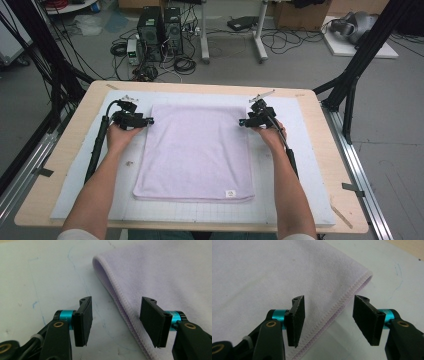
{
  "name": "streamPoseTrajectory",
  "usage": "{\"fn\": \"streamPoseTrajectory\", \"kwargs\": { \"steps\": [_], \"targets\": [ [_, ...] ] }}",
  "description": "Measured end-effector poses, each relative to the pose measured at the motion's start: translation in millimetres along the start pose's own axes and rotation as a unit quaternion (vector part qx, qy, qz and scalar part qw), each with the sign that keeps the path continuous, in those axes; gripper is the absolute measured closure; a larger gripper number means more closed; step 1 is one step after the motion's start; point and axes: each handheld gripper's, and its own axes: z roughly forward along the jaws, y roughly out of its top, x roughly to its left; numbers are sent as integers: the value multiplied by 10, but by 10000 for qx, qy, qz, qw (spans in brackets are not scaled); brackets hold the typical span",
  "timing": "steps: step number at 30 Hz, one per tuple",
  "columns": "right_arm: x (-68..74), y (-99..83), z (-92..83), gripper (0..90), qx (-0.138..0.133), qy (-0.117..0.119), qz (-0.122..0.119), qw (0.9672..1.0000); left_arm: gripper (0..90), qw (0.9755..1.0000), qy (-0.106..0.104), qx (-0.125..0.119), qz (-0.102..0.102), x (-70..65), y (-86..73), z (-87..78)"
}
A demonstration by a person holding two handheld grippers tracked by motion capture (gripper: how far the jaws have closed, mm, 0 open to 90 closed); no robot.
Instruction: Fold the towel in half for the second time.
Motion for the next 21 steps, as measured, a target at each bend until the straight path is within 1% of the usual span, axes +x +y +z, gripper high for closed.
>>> {"fn": "streamPoseTrajectory", "kwargs": {
  "steps": [1,3,5,6,7,8,9,10,11,12,13,15,16,18,19,20,21],
  "targets": [
    [-3,-5,11,421,39,-12,-11,10000,436,10000,3,52,41,-5,-14,23],
    [-11,-19,39,418,68,67,86,9999,433,10000,41,22,54,-24,-15,30],
    [-11,-39,87,412,203,120,109,9997,445,9997,75,82,211,-49,-8,27],
    [-13,-56,107,404,166,141,164,9996,473,9996,27,89,265,-66,-5,25],
    [-23,-62,105,408,135,161,229,9995,523,9994,-16,98,342,-88,-2,27],
    [-20,-62,102,428,145,144,272,9994,554,9991,-26,91,403,-110,1,34],
    [-5,-53,102,453,182,102,227,9995,592,9991,-77,83,397,-126,2,39],
    [7,-45,102,509,191,111,194,9996,642,9992,-134,86,379,-133,5,43],
    [7,-40,100,551,191,177,189,9995,679,9993,-133,80,331,-138,7,49],
    [11,-37,102,585,189,193,194,9994,697,9995,-147,83,265,-136,7,51],
    [15,-37,101,623,184,254,214,9993,713,9996,-182,84,203,-133,8,49],
    [8,-40,101,784,170,459,276,9984,820,9994,-303,92,131,-136,7,52],
    [8,-44,105,817,164,633,321,9973,830,9994,-296,99,131,-138,9,50],
    [2,-46,102,830,155,662,387,9969,840,9993,-355,75,-17,-118,7,47],
    [-7,-50,96,840,135,693,428,9966,846,9993,-350,91,-10,-104,10,28],
    [-9,-44,78,846,156,674,419,9967,850,9994,-327,55,-38,-101,15,6],
    [-8,-34,49,849,144,653,395,9970,850,9992,-382,-41,-86,-92,31,-36]
  ]
}}
